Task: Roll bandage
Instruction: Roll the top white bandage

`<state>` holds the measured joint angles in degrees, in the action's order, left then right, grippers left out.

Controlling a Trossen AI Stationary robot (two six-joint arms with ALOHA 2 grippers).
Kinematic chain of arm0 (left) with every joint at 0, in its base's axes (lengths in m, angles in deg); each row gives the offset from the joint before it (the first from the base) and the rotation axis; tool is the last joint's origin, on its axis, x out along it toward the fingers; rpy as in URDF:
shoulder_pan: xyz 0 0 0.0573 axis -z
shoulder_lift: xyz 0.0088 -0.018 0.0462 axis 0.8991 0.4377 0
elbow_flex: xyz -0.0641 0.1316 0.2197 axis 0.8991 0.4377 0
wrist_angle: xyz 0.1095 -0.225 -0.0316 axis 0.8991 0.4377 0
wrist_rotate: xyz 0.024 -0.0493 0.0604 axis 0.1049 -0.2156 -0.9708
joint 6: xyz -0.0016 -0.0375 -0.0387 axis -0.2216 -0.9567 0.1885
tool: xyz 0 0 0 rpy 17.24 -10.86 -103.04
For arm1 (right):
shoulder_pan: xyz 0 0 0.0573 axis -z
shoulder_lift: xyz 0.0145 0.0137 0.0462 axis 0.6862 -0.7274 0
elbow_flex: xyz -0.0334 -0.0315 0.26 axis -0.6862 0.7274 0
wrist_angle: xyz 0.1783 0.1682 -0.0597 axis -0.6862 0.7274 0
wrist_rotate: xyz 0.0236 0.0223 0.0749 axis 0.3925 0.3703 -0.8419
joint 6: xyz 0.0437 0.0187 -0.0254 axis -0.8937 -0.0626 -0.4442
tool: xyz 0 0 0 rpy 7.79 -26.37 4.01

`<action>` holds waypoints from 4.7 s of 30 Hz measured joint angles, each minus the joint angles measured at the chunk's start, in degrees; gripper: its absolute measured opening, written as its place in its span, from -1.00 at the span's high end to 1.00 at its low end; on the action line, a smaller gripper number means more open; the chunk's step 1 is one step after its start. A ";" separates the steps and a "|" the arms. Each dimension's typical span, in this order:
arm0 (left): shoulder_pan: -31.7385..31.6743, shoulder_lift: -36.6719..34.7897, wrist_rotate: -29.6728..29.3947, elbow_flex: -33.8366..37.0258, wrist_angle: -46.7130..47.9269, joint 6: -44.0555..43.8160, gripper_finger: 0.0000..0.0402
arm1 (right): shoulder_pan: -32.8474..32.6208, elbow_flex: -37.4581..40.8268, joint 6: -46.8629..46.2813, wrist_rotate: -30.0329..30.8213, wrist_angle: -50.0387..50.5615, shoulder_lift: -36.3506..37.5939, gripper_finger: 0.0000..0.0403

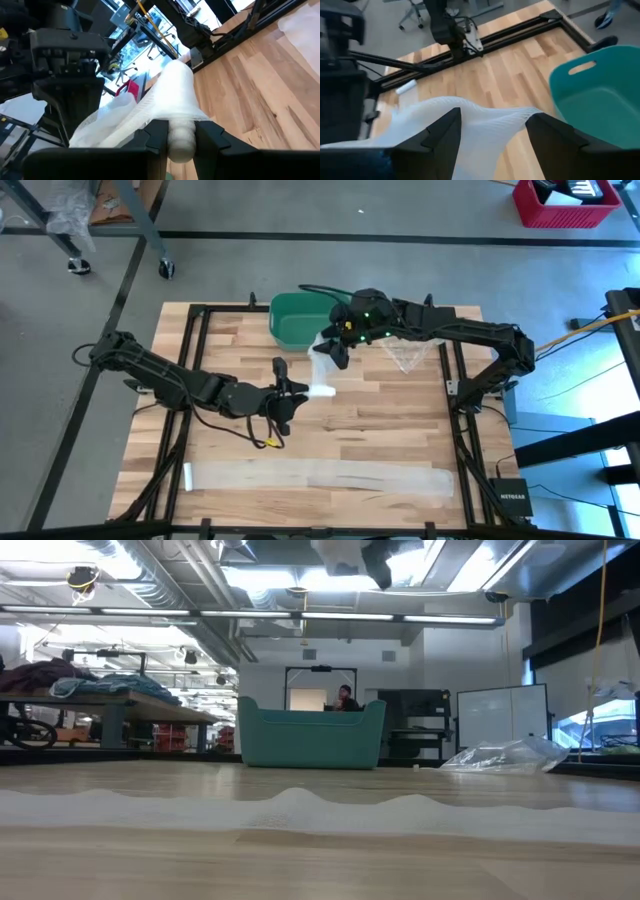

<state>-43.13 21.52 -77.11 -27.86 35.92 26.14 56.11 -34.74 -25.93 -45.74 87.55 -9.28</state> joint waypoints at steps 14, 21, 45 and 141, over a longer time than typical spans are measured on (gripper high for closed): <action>0.00 -0.02 -0.20 0.00 0.09 -0.24 0.73 | 4.87 -0.97 -14.34 -5.68 12.02 -0.85 -0.12; -0.02 -0.02 -0.10 -0.03 0.09 -0.40 0.73 | 5.27 -0.95 -13.05 -12.02 15.84 -0.90 -0.12; -0.72 -5.46 5.75 -0.55 -6.23 -18.02 0.73 | -6.32 32.22 8.40 1.82 -17.80 29.69 -0.12; 3.82 -5.86 15.89 -0.50 -20.00 -8.73 0.73 | -15.34 38.44 26.22 6.22 -37.08 14.39 0.39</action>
<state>-39.32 15.66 -61.22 -28.36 15.92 17.41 40.76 3.70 0.29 -39.53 50.48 5.11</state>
